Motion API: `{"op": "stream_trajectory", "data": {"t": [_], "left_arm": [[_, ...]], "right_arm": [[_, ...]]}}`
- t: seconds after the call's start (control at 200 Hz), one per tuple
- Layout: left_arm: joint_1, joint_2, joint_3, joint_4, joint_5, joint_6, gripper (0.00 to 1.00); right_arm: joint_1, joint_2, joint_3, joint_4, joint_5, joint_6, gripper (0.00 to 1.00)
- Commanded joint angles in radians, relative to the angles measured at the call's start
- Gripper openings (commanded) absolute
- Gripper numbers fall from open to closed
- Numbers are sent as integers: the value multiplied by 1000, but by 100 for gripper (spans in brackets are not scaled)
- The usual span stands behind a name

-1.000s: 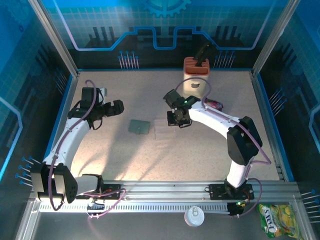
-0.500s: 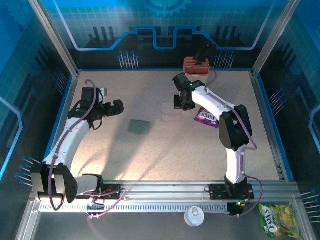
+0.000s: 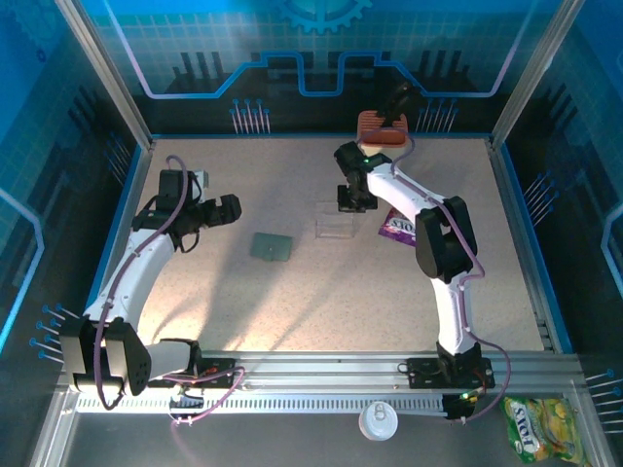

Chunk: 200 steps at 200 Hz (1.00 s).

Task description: Take the credit cards out of the card holder

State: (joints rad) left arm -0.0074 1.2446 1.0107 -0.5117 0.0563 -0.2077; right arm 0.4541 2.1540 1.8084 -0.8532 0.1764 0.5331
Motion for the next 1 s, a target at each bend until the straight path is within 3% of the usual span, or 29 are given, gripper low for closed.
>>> {"op": "stream_trajectory", "data": {"t": [0.0, 0.63, 0.88, 0.996], "left_arm": [[7, 7, -9, -1, -15, 11, 99], [7, 12, -9, -4, -5, 11, 99], [6, -2, -19, 4, 69, 13, 99], [-7, 13, 19, -51, 160, -116, 99]], "right_arm": [[-20, 26, 38, -23, -1, -8, 8], [-35, 28, 61, -38, -22, -28, 16], [-27, -54, 61, -63, -39, -41, 21], [-16, -120, 12, -48, -57, -35, 25]]}}
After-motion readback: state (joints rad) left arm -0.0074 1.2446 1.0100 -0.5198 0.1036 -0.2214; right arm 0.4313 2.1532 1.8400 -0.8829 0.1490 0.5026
